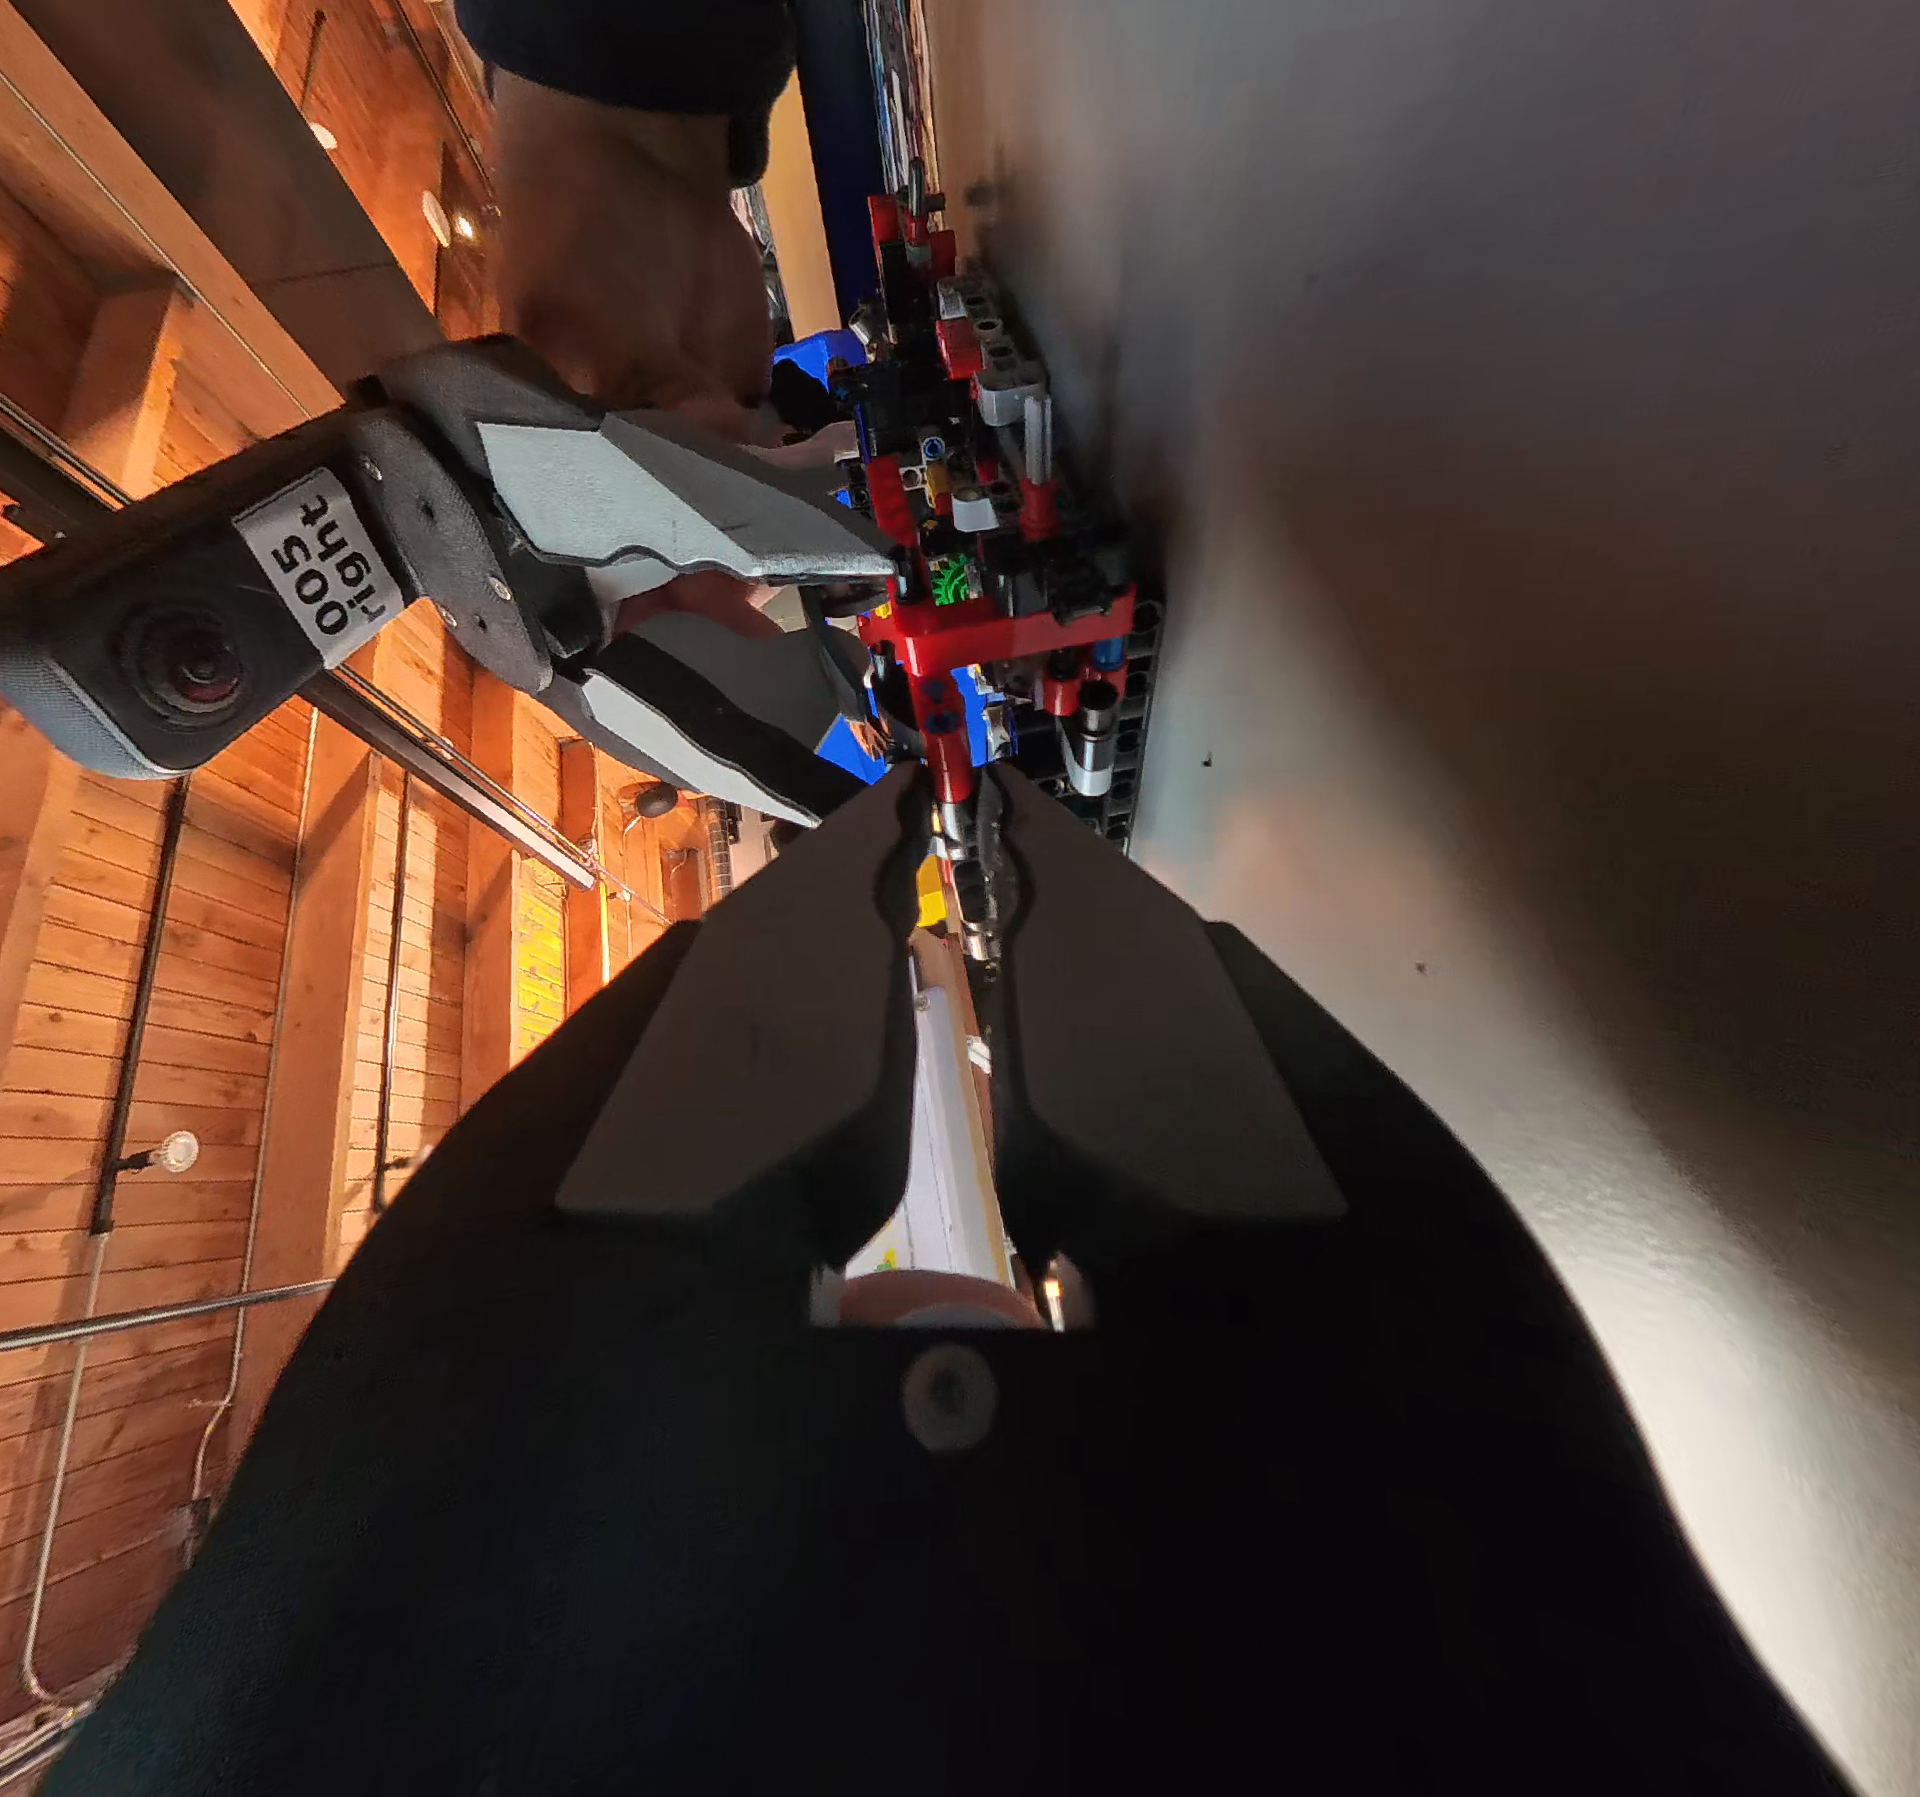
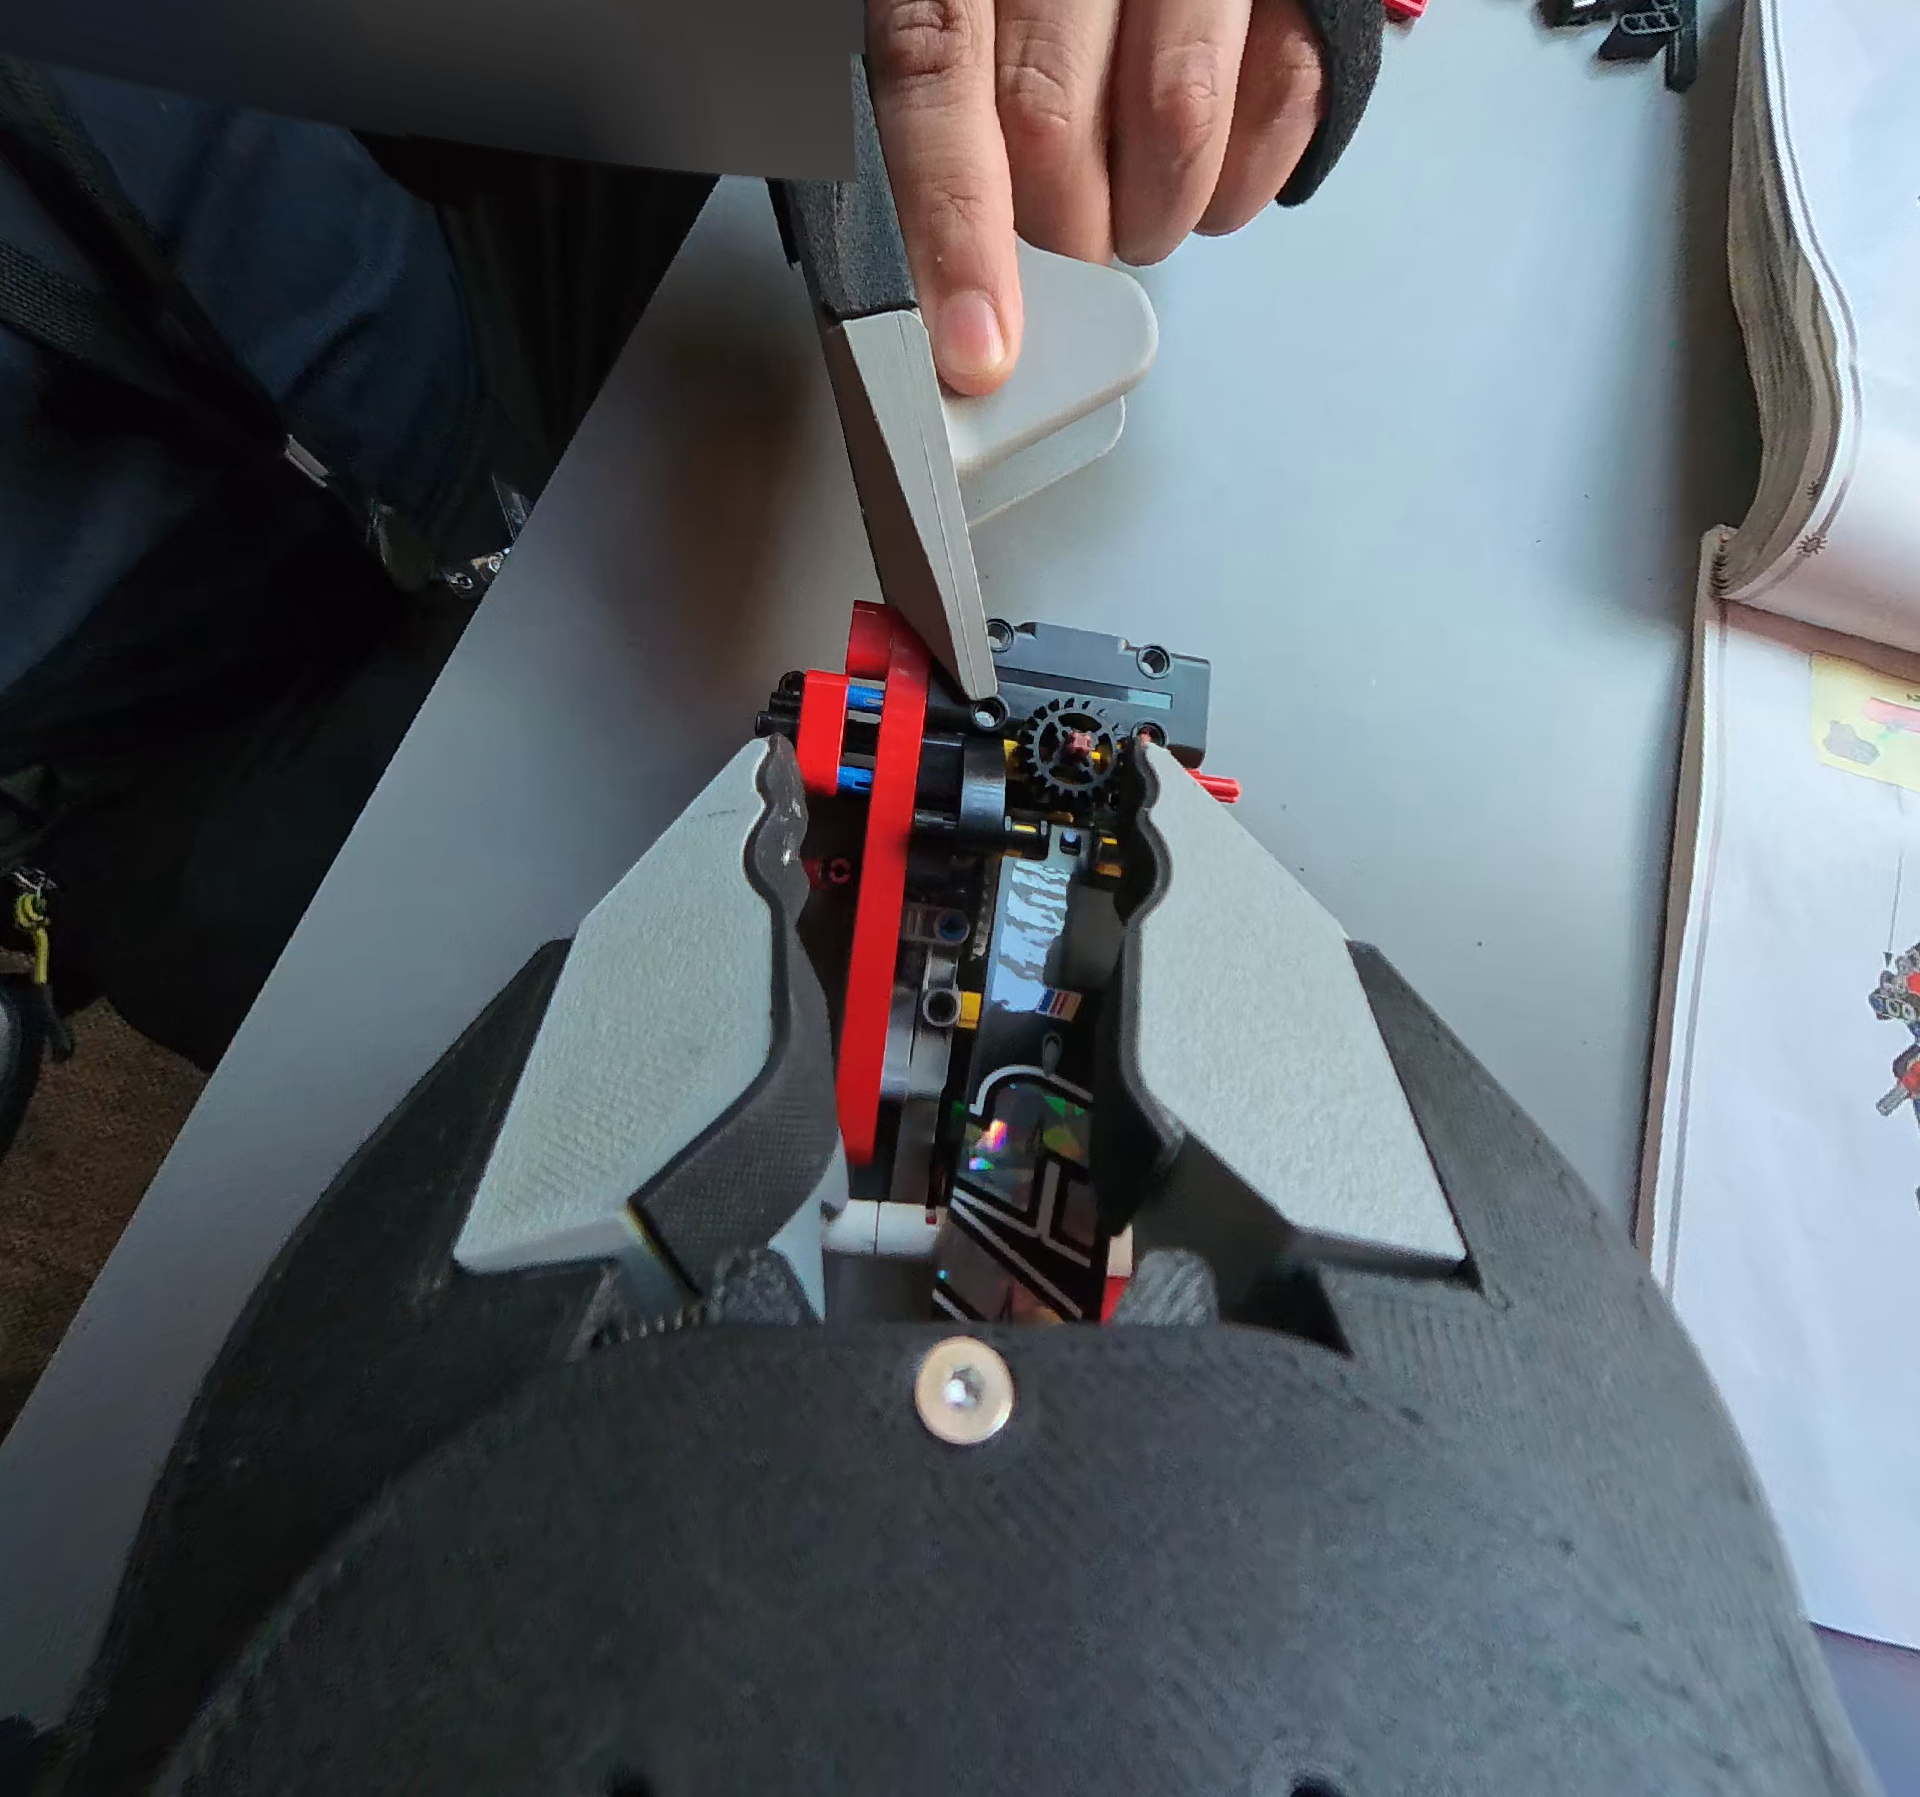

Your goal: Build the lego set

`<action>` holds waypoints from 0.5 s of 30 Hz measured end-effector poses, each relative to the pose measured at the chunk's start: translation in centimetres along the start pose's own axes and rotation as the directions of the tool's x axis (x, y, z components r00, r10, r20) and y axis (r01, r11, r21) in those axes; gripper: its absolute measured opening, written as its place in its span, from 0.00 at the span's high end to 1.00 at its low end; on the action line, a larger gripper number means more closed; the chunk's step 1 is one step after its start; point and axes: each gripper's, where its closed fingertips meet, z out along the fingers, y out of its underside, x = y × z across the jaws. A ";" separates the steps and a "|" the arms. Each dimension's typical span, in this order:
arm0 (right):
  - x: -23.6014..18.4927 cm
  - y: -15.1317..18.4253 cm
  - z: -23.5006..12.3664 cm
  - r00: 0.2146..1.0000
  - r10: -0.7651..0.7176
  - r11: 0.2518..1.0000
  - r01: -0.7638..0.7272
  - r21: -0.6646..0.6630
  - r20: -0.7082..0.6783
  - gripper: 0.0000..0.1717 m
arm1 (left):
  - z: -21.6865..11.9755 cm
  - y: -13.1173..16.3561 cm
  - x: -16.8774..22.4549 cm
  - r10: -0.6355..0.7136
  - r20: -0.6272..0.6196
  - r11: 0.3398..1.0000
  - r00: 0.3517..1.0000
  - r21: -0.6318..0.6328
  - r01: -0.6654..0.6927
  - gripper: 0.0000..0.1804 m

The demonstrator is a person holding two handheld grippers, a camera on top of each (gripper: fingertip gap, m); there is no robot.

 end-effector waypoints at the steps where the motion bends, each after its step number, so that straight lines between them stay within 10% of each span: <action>1: 0.0 0.0 0.0 1.000 -0.008 1.000 0.008 -0.001 -0.001 0.66 | 0.0 0.0 0.0 -0.001 0.001 1.000 1.000 -0.001 0.001 0.99; 15: 0.5 -1.0 -1.0 0.992 0.009 0.999 -0.013 -0.034 -0.125 0.63 | 0.3 0.7 0.0 -0.014 0.013 1.000 1.000 -0.023 0.015 0.97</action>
